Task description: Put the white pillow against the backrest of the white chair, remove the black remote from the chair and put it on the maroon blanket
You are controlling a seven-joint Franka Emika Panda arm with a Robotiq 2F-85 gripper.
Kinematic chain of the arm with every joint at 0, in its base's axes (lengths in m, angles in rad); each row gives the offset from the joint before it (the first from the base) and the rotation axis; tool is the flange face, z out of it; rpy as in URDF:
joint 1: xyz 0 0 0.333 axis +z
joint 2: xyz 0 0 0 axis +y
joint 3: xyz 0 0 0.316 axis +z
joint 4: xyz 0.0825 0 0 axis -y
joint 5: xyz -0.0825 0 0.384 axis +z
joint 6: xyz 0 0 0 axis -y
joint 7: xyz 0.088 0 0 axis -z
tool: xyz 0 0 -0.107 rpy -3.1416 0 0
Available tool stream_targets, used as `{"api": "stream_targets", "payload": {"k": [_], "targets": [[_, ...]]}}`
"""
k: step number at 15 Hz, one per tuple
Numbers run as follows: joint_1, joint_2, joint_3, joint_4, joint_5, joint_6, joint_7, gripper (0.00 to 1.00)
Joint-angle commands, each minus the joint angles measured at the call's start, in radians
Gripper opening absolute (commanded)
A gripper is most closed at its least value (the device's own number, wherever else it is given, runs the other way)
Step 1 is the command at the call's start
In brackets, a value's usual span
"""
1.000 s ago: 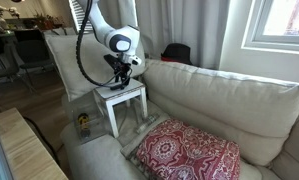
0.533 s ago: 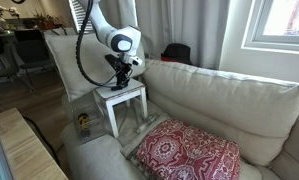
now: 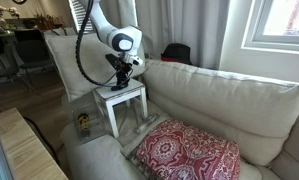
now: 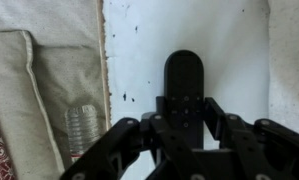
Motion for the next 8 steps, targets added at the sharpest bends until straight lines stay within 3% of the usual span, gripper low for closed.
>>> {"api": "stream_targets", "payload": {"k": [1,6,7,8], "targets": [[-0.006,-0.112,-0.031,-0.135,-0.026,0.004,0.007,0.17],[-0.049,-0.233,-0.029,-0.281,0.030,0.119,-0.018,0.17],[-0.035,-0.172,-0.039,-0.198,-0.003,0.056,0.003,0.42],[-0.042,-0.192,-0.038,-0.219,0.000,0.077,0.002,0.42]]}}
